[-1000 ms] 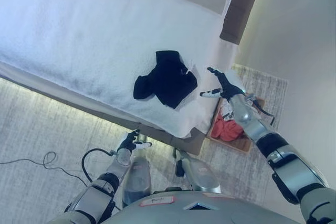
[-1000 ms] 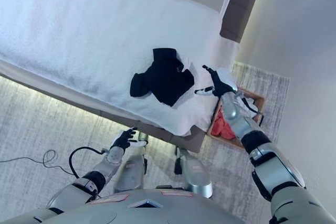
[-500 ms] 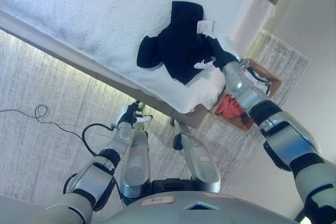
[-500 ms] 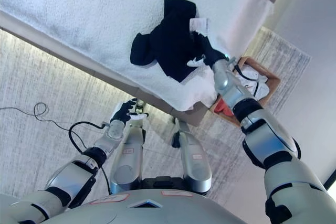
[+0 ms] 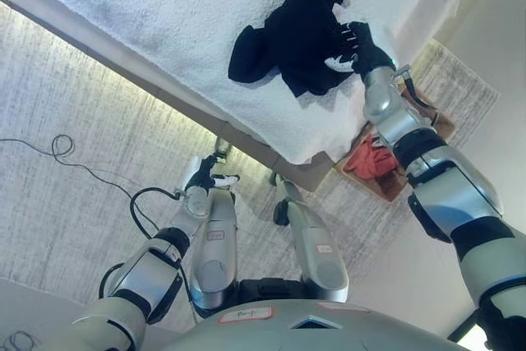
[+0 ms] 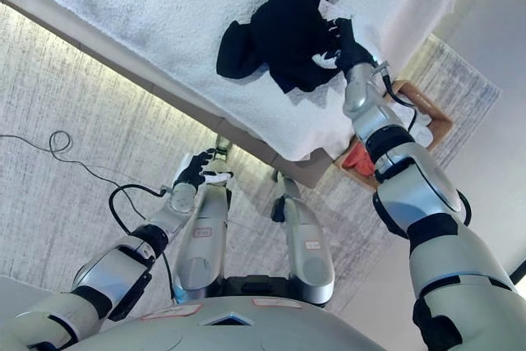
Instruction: Put the clothes on the bed into the basket.
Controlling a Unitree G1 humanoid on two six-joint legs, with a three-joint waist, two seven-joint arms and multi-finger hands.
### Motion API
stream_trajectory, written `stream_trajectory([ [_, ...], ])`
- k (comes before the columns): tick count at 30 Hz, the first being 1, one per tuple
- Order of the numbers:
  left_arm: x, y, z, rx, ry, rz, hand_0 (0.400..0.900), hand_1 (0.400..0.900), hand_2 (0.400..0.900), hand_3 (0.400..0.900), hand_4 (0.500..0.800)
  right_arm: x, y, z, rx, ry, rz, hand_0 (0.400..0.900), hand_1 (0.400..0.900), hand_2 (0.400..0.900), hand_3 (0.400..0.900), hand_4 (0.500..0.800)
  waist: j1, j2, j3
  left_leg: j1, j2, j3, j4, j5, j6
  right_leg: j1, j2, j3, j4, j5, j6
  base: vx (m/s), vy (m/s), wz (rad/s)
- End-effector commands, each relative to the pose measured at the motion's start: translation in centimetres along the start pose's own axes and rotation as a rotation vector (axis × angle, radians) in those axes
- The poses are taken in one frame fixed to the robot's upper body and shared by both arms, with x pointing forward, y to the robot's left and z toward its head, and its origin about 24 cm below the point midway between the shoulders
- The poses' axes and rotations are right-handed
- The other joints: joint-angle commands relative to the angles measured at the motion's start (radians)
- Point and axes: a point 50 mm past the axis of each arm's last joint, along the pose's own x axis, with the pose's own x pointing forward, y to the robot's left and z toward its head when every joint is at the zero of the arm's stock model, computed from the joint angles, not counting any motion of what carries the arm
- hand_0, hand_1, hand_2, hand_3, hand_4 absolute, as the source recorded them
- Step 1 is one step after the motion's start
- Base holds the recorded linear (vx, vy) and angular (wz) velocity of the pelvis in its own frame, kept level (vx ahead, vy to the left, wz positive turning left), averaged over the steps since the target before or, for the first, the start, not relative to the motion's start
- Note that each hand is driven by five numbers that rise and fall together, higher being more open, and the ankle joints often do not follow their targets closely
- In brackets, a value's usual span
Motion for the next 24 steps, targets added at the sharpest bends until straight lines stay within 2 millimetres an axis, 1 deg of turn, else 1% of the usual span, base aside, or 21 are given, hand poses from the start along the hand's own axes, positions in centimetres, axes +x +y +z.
stream_trajectory([
  [1,-0.1,0.3,-0.4,0.005,-0.008,0.020,0.900,0.900,0.900,0.900,0.800,-0.2,2.3,4.8,0.071,-0.170,0.086,0.400,0.400,0.400,0.400,0.500,0.029,-0.080,-0.002,0.049,-0.033,0.040,0.104,-0.130,0.042,-0.005,-0.130,0.087,-0.036,0.080,0.085,0.00,0.000,0.00],
  [6,-0.4,0.4,-1.4,0.018,0.026,0.019,0.900,0.900,0.900,0.900,0.800,-0.8,2.4,2.5,0.110,-0.126,0.081,0.400,0.400,0.400,0.400,0.500,0.014,-0.085,-0.034,0.091,-0.029,0.045,0.083,-0.132,0.044,0.024,-0.132,0.088,-0.038,0.075,0.088,0.01,0.001,-0.01],
  [8,-0.5,0.4,-1.9,0.018,0.038,0.013,0.900,0.900,0.900,0.900,0.800,-1.4,2.8,0.9,0.134,-0.090,0.087,0.400,0.400,0.400,0.400,0.500,0.004,-0.087,-0.052,0.115,-0.026,0.048,0.071,-0.133,0.046,0.041,-0.132,0.089,-0.036,0.071,0.089,0.04,0.005,-0.06],
  [10,-0.7,0.3,-2.4,0.019,0.055,0.007,0.900,0.900,0.900,0.900,0.800,-1.8,2.9,-0.2,0.151,-0.070,0.089,0.400,0.400,0.400,0.400,0.500,-0.005,-0.091,-0.069,0.140,-0.021,0.054,0.059,-0.136,0.048,0.057,-0.134,0.092,-0.036,0.068,0.090,0.05,0.011,-0.11],
  [14,-1.2,0.0,-3.6,0.015,0.086,-0.015,0.900,0.900,0.900,0.900,0.800,-3.2,3.3,-3.1,0.182,-0.004,0.090,0.400,0.400,0.400,0.400,0.500,-0.027,-0.096,-0.112,0.200,-0.018,0.074,0.047,-0.153,0.057,0.093,-0.134,0.106,-0.028,0.057,0.095,0.06,0.029,-0.24],
  [15,-1.3,-0.1,-3.8,0.013,0.093,-0.021,0.900,0.900,0.900,0.900,0.800,-3.6,3.4,-3.8,0.197,0.011,0.092,0.400,0.400,0.400,0.400,0.500,-0.038,-0.098,-0.130,0.221,-0.015,0.081,0.042,-0.159,0.062,0.106,-0.133,0.114,-0.026,0.053,0.095,0.09,0.041,-0.33],
  [16,-1.5,-0.2,-4.2,0.011,0.102,-0.030,0.900,0.900,0.900,0.900,0.800,-4.1,3.7,-4.9,0.204,0.043,0.098,0.400,0.400,0.400,0.400,0.500,-0.042,-0.098,-0.144,0.241,-0.014,0.088,0.037,-0.165,0.065,0.118,-0.133,0.121,-0.023,0.049,0.096,0.10,0.050,-0.36],
  [20,-2.2,-0.3,-5.7,0.014,0.135,-0.060,0.900,0.900,0.900,0.900,0.800,-6.0,3.2,-8.6,0.231,0.133,0.079,0.400,0.400,0.400,0.400,0.500,-0.075,-0.098,-0.210,0.338,-0.009,0.126,0.001,-0.183,0.075,0.173,-0.132,0.149,-0.023,0.035,0.104,0.10,0.054,-0.38],
  [24,-2.5,0.2,-6.5,0.002,0.149,-0.072,0.900,0.900,0.900,0.900,0.800,-8.1,2.6,-12.6,0.215,0.256,0.073,0.400,0.400,0.400,0.400,0.500,-0.102,-0.087,-0.281,0.428,-0.008,0.164,-0.041,-0.197,0.081,0.224,-0.126,0.176,-0.023,0.022,0.111,0.10,0.036,-0.35],
])
